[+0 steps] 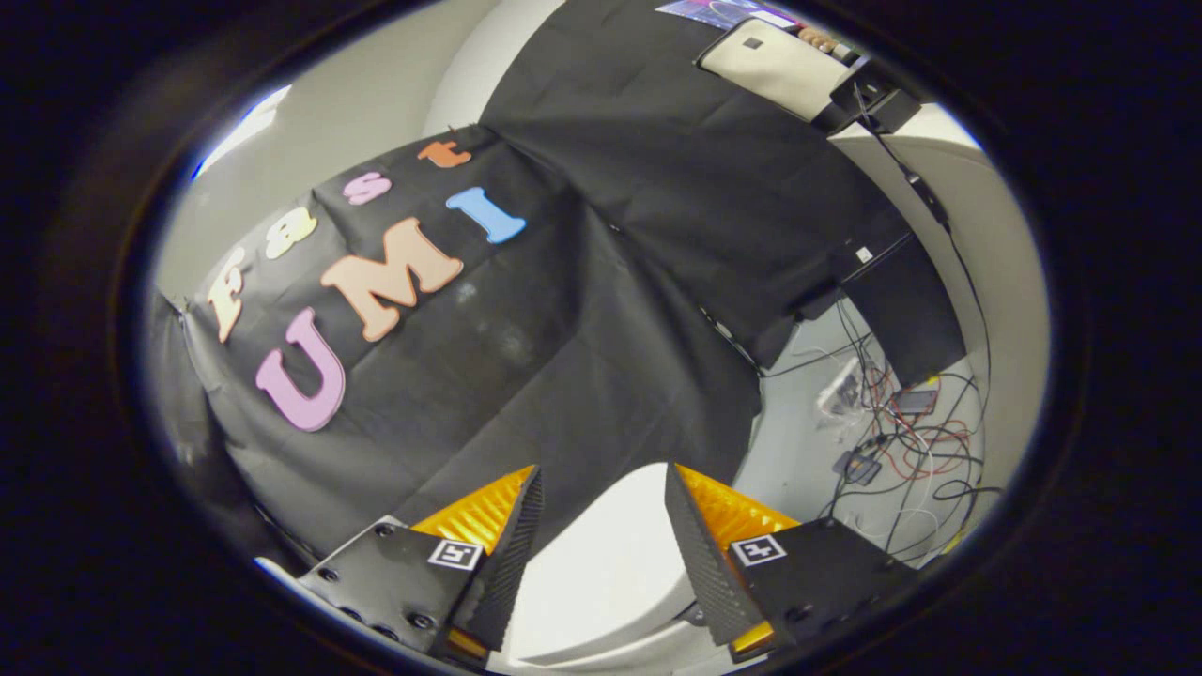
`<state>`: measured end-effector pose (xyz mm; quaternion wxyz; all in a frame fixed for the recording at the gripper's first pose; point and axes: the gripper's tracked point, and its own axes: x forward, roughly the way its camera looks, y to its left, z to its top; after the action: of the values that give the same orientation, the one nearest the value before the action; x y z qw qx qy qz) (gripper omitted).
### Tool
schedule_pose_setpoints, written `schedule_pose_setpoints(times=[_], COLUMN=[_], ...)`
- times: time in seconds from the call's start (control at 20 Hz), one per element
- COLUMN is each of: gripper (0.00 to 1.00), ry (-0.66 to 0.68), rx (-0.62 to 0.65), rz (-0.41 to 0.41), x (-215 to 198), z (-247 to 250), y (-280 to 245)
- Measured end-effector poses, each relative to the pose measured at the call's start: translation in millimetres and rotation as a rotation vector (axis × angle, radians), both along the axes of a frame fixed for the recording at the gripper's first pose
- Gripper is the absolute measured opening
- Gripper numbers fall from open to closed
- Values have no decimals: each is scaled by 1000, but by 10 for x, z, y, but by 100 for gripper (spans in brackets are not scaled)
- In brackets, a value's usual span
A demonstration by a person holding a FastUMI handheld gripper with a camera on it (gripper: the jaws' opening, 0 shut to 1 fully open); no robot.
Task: Open the toilet lid.
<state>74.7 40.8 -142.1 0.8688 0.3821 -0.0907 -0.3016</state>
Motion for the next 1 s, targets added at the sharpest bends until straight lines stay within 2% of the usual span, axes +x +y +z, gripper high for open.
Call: schedule_pose_setpoints(times=[0.2,0.3,0.6,1.0], gripper=[91,94,94,94], ry=[9,-4,-42,-50], rx=[18,44,155,393], rz=[11,1,-30,-92], x=[30,60,67,-16], z=[-60,-123,-400,-1033], y=[103,157,392,598])
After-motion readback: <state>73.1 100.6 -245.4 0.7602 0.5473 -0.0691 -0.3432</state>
